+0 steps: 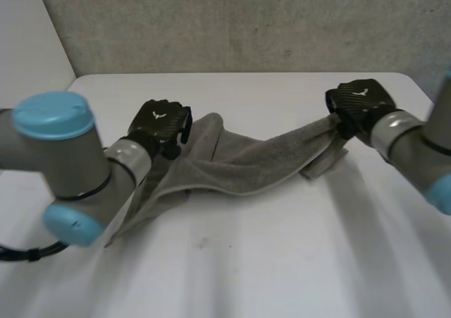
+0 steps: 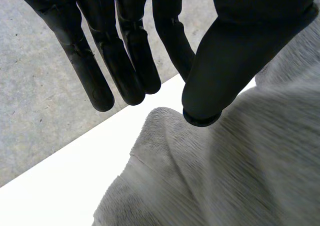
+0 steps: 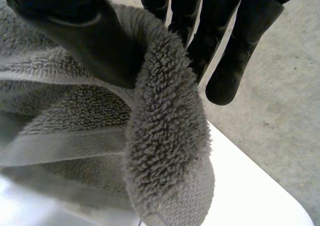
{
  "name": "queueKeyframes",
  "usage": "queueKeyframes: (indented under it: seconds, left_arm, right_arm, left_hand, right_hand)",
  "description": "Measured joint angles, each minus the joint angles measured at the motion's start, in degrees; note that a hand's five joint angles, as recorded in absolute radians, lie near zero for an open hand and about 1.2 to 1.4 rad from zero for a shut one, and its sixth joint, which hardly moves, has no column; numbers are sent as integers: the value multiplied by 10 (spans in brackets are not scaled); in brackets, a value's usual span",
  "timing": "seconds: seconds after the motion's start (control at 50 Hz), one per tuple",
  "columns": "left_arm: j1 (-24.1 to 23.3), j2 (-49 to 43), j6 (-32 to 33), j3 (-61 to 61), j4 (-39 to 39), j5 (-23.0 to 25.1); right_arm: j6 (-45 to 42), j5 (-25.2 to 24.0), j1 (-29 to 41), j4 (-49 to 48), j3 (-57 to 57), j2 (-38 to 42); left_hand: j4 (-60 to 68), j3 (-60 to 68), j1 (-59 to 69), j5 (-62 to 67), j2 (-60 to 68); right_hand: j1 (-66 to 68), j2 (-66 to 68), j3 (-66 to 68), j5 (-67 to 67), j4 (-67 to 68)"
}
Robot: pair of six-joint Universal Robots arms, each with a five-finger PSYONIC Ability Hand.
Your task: Fold the towel.
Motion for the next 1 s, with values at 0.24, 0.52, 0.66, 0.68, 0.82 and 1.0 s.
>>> queueKeyframes:
  seconds: [0.24, 0.52, 0.66, 0.68, 0.82, 1.0]
  left_arm:
    - [5, -120, -1, 134, -5, -32]
    - [16, 127, -4, -92, -25, -70]
    - [9, 250, -1, -246, -22, -68]
    - [8, 265, -1, -267, -21, -67]
    - [5, 312, 2, -355, -21, -63]
    - [9, 294, 1, -403, -18, -61]
  right_arm:
    - [-6, 138, 38, 53, -168, 153]
    - [-4, 52, 14, 34, 29, -51]
    - [-22, 1, -9, -9, 169, -120]
    - [-28, -3, -12, -17, 190, -126]
    - [-60, -8, -23, -60, 270, -137]
    - [-73, -4, -20, -80, 287, -124]
  left_hand:
    - [-462, -463, -461, -451, -463]
    - [-482, -482, -478, -463, -481]
    - [-379, -379, -379, -378, -378]
    - [-351, -350, -352, -351, -350]
    - [-257, -257, -257, -259, -255]
    - [-260, -260, -260, -263, -260]
  right_hand:
    - [-621, -619, -620, -628, -616]
    - [-622, -619, -620, -628, -616]
    - [-624, -619, -620, -628, -616]
    - [-624, -619, -620, -628, -616]
    - [-624, -619, -620, -628, -616]
    - [-624, -619, -620, -628, -616]
